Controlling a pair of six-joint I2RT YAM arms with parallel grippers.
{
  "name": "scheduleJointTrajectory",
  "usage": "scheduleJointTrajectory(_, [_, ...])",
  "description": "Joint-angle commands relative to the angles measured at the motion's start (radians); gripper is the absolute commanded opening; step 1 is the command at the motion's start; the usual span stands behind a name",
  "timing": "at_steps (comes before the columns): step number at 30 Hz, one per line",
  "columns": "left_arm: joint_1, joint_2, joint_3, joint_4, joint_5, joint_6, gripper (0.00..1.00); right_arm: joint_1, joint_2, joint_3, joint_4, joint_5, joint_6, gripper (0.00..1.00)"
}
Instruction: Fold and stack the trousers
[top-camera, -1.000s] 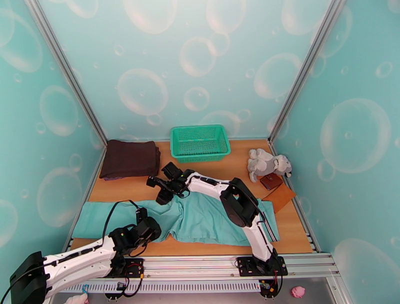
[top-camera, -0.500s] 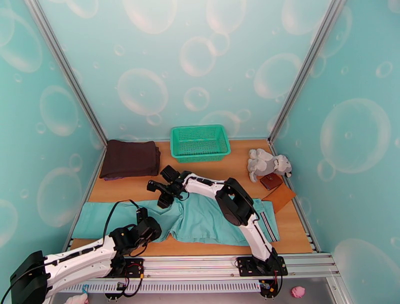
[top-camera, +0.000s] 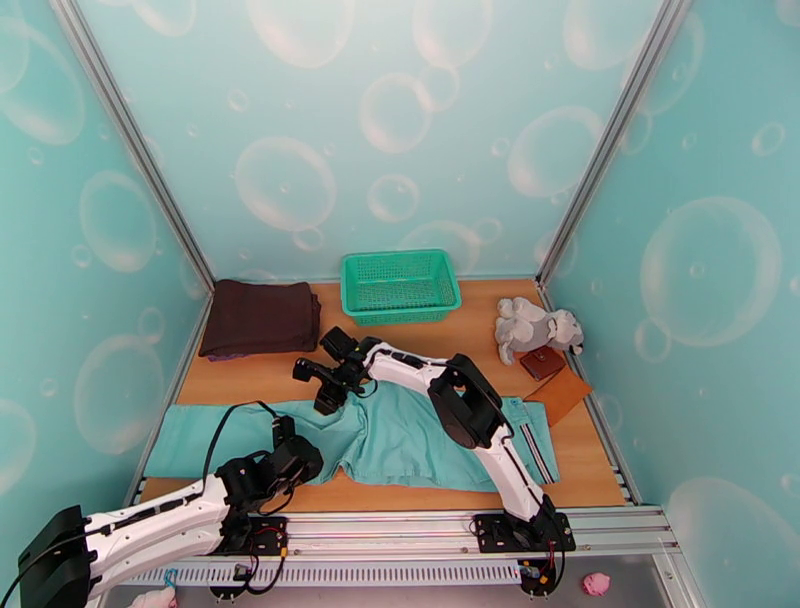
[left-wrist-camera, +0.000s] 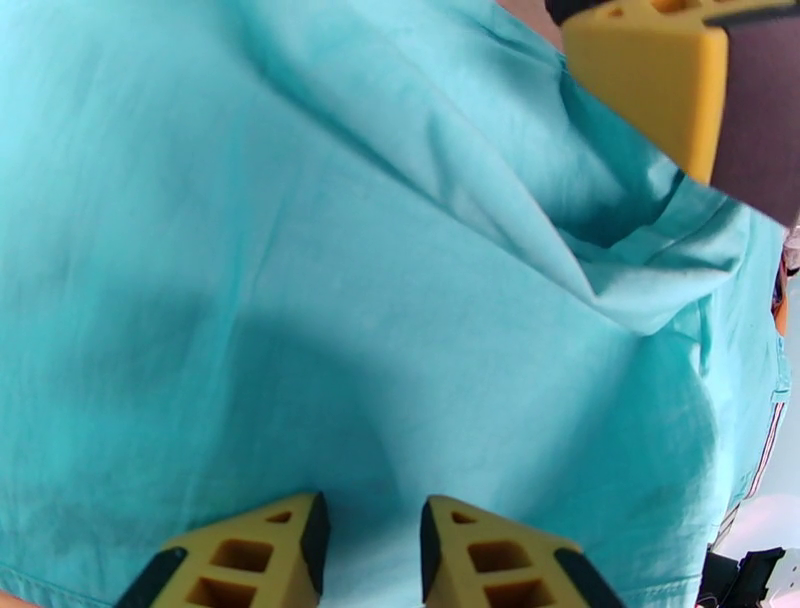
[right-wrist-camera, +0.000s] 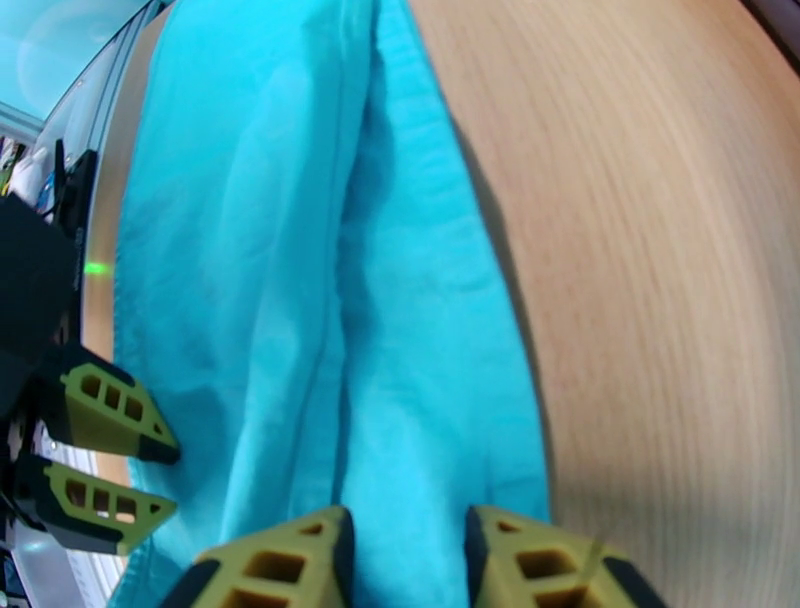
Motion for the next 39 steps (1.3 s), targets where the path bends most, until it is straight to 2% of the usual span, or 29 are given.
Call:
scheduleJointTrajectory(1, [-0.016,0.018,-0.068,-0.121,0.084,-0.01,0.33,0.015,0.014,0.023,-0.085,-0.047,-0.065,0.37])
scheduleJointTrajectory(8, [-0.016,0.004,-0.069,-0.129,0.082,-0.013,0.33,0.043,0.004,-0.034,-0.075,-0.044,-0.064,0.37])
scheduleJointTrajectory(16, [-0.016,-0.001,-0.069,-0.129,0.075,-0.02,0.33,0.056,0.077,0.018,-0.131,-0.038,-0.083,0.36])
scheduleJointTrajectory(18, [-0.016,-0.002,-0.068,-0.129,0.073,-0.02,0.33,0.056,0.085,0.034,-0.144,-0.038,-0.09,0.29])
scheduleJointTrajectory(19, [-0.015,-0.002,-0.067,-0.129,0.074,-0.018,0.33,0.055,0.089,0.041,-0.148,-0.034,-0.094,0.23])
scheduleJointTrajectory(21, [-0.015,0.001,-0.068,-0.129,0.074,-0.022,0.33,0.05,0.093,0.052,-0.138,-0.003,-0.074,0.03])
scheduleJointTrajectory(22, [-0.016,0.0,-0.069,-0.13,0.073,-0.024,0.33,0.045,0.092,0.056,-0.135,0.005,-0.069,0.0])
scheduleJointTrajectory(27, [-0.016,0.0,-0.071,-0.131,0.077,-0.036,0.33,0.022,0.08,0.072,-0.101,0.019,-0.033,0.0])
scheduleJointTrajectory(39, [-0.016,0.012,-0.071,-0.127,0.077,-0.052,0.33,0.005,0.035,0.093,0.024,0.149,0.054,0.0])
